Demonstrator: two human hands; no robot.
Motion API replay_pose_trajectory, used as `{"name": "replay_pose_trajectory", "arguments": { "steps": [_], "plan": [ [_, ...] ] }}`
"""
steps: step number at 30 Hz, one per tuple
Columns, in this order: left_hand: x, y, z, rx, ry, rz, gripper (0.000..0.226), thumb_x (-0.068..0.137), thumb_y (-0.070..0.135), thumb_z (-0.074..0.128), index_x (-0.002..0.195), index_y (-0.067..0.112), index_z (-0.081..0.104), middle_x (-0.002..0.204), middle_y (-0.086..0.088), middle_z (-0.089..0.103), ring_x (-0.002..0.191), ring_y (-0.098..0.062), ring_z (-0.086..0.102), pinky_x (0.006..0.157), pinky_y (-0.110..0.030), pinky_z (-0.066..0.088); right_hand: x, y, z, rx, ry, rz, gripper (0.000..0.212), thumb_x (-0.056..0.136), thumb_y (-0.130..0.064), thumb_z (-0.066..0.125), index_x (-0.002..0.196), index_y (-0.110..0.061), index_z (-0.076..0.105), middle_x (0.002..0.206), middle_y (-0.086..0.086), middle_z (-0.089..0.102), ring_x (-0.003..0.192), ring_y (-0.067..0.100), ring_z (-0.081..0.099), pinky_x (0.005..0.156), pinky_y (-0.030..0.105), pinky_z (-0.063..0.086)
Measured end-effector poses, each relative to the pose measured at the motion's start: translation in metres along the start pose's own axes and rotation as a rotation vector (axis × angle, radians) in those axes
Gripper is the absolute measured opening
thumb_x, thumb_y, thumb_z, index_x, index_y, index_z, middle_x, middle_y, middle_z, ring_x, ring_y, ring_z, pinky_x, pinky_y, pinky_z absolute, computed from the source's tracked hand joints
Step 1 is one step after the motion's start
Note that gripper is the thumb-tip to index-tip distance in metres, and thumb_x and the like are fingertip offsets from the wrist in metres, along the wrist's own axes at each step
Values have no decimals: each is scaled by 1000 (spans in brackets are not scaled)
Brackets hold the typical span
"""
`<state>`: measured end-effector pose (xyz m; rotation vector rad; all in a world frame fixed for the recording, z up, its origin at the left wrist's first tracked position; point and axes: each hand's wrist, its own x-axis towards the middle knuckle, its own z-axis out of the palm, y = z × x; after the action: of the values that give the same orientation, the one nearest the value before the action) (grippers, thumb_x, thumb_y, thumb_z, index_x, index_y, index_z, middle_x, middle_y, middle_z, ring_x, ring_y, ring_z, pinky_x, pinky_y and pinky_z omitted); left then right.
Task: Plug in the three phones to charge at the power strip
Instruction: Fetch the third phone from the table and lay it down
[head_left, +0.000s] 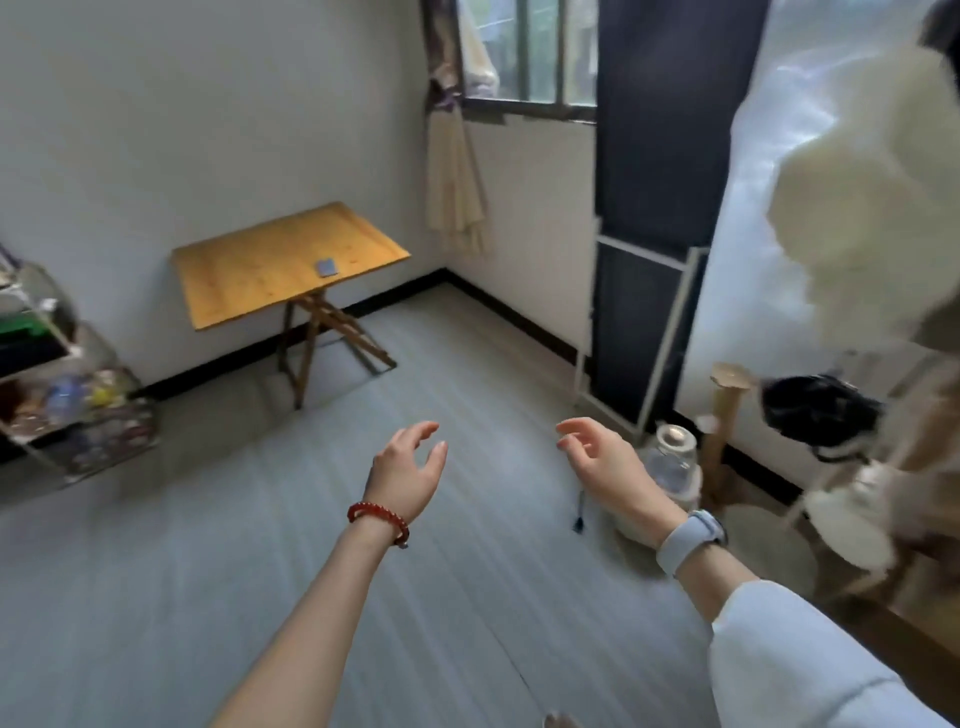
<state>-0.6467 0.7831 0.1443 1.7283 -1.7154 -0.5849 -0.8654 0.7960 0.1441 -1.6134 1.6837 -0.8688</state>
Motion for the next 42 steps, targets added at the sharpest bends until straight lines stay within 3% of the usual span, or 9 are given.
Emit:
{"name": "replay_pose_trajectory", "arguments": {
  "steps": [7, 15, 21, 25, 36, 42],
  "plan": [
    [152, -10, -26, -32, 133, -75, 31, 89, 21, 50, 119, 13, 55, 123, -4, 58, 113, -18, 54, 91, -20, 36, 188, -56, 58, -17, -170, -116, 26, 90, -18, 41, 111, -16, 56, 110, 8, 67, 101, 23, 60, 83, 28, 44],
    [278, -120, -94, 31, 308, -282, 31, 89, 20, 51, 119, 12, 55, 123, -6, 58, 115, -19, 53, 91, -19, 35, 351, -132, 174, -21, -419, -235, 28, 91, -17, 39, 113, -16, 57, 111, 8, 66, 100, 20, 60, 77, 22, 40],
    [424, -202, -145, 40, 334, -286, 34, 90, 21, 49, 122, 13, 52, 127, -6, 54, 118, -20, 49, 92, -22, 34, 494, -186, 255, -76, -405, -266, 28, 92, -18, 39, 114, -16, 56, 115, 8, 65, 106, 24, 59, 86, 29, 46],
    [536, -239, -185, 27, 352, -263, 34, 90, 20, 49, 123, 13, 52, 127, -7, 54, 117, -20, 50, 91, -21, 34, 590, -235, 298, -104, -377, -270, 28, 91, -18, 39, 112, -17, 57, 109, 8, 67, 95, 24, 62, 83, 34, 49],
    [789, -354, -188, -17, 228, -287, 35, 91, 23, 48, 124, 14, 50, 130, -5, 50, 121, -19, 47, 93, -22, 34, 829, -265, 415, -120, -379, -180, 28, 91, -15, 37, 110, -16, 57, 111, 7, 66, 101, 24, 59, 80, 27, 44],
    [924, -431, -173, -1, 111, -440, 37, 91, 24, 46, 127, 14, 46, 133, -6, 48, 123, -20, 45, 96, -25, 36, 975, -263, 502, -107, -453, -91, 30, 90, -13, 38, 114, -10, 56, 116, 12, 65, 106, 27, 59, 83, 27, 43]
  ]
}}
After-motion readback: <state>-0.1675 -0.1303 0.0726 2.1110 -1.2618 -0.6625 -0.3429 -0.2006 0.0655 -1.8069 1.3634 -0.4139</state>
